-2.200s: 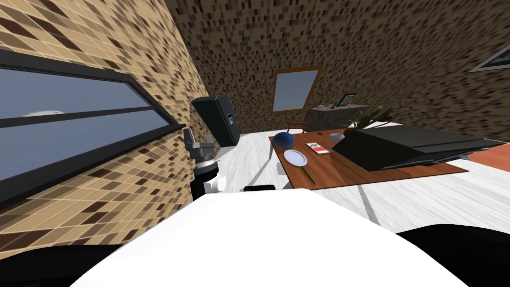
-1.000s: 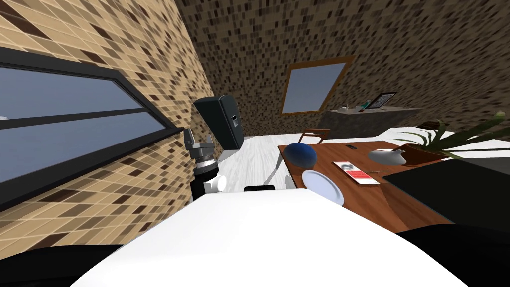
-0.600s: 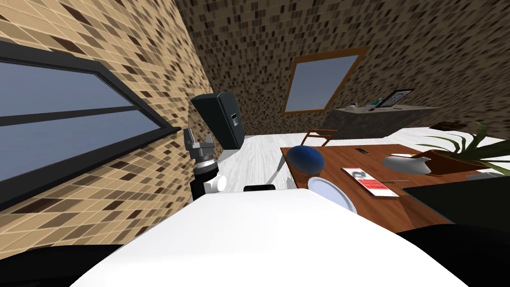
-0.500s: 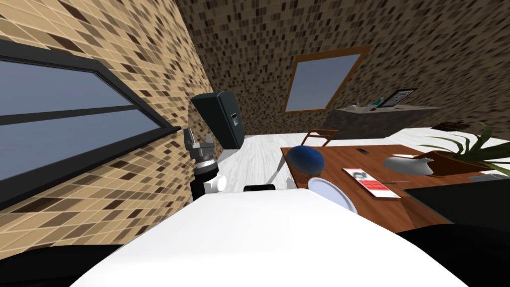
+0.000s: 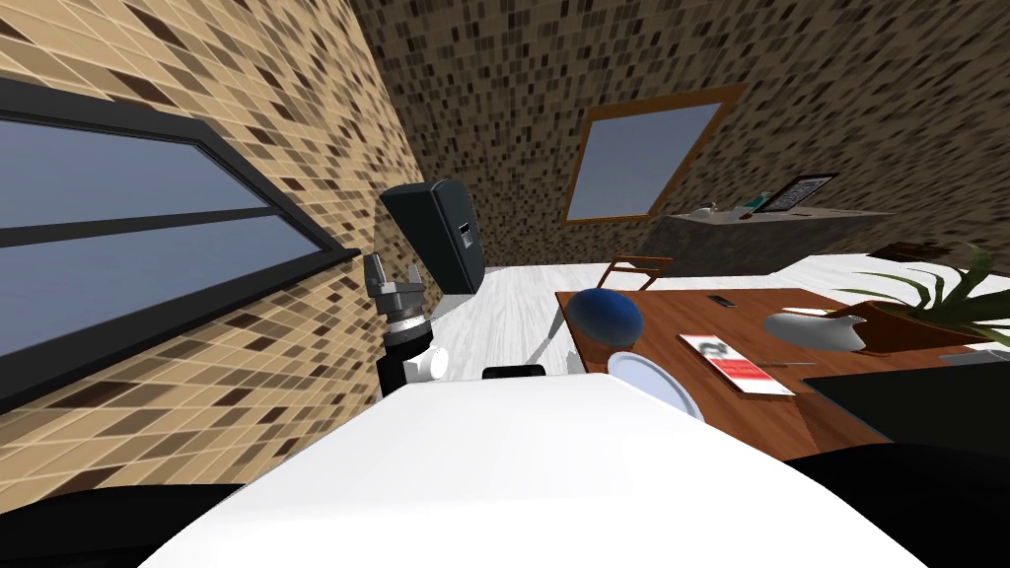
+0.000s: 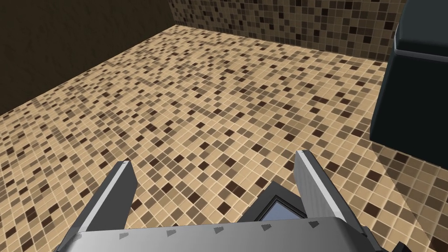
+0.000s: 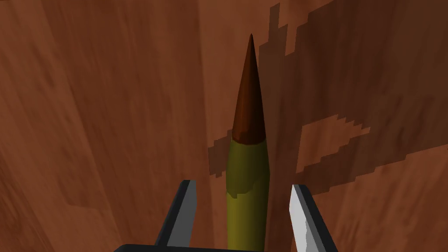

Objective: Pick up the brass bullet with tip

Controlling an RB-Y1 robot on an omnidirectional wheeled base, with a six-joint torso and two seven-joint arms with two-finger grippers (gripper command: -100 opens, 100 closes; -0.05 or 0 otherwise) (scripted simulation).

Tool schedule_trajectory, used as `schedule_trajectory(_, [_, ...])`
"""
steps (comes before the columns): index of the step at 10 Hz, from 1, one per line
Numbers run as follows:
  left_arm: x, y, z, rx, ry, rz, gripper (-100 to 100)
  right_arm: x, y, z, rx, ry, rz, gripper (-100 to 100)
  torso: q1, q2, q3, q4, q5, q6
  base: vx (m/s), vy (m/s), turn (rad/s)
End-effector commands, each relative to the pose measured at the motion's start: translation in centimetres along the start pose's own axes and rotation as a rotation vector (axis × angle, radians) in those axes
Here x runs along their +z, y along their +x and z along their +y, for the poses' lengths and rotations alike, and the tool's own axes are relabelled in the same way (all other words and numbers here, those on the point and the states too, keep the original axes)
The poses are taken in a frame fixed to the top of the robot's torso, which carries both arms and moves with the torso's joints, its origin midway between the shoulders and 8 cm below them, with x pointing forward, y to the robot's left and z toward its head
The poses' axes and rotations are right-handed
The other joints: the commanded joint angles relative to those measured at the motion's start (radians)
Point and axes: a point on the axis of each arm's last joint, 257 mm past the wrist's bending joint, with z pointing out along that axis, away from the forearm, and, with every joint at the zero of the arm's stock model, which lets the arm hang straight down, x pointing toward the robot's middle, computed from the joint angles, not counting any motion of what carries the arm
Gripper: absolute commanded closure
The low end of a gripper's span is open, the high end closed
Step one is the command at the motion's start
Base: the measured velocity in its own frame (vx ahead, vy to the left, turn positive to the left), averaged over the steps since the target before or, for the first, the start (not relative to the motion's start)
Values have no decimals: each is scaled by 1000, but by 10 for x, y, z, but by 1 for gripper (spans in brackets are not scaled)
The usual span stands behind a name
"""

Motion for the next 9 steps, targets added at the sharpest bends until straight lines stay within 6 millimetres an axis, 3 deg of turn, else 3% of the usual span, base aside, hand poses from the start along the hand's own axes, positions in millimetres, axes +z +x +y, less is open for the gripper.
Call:
schedule_trajectory(1, [0, 0, 0, 0, 0, 0, 0, 0, 0, 0, 0, 0, 0, 100, 0, 0, 0, 0, 0, 0, 0, 0, 0])
schedule_trajectory(4, [0, 0, 0, 0, 0, 0, 0, 0, 0, 0, -1, -1, 0, 100, 0, 0, 0, 0, 0, 0, 0, 0, 0])
schedule_trajectory(5, [0, 0, 0, 0, 0, 0, 0, 0, 0, 0, -1, -1, 0, 0, 0, 0, 0, 0, 0, 0, 0, 0, 0])
schedule_trajectory(6, [0, 0, 0, 0, 0, 0, 0, -7, -3, -7, -6, 1, 1, 100, 0, 0, 0, 0, 0, 0, 11, 27, -61])
schedule_trajectory(9, [0, 0, 0, 0, 0, 0, 0, -13, -6, -14, -12, 3, 2, 100, 4, -2, -1, 0, 1, 0, 14, 43, -41])
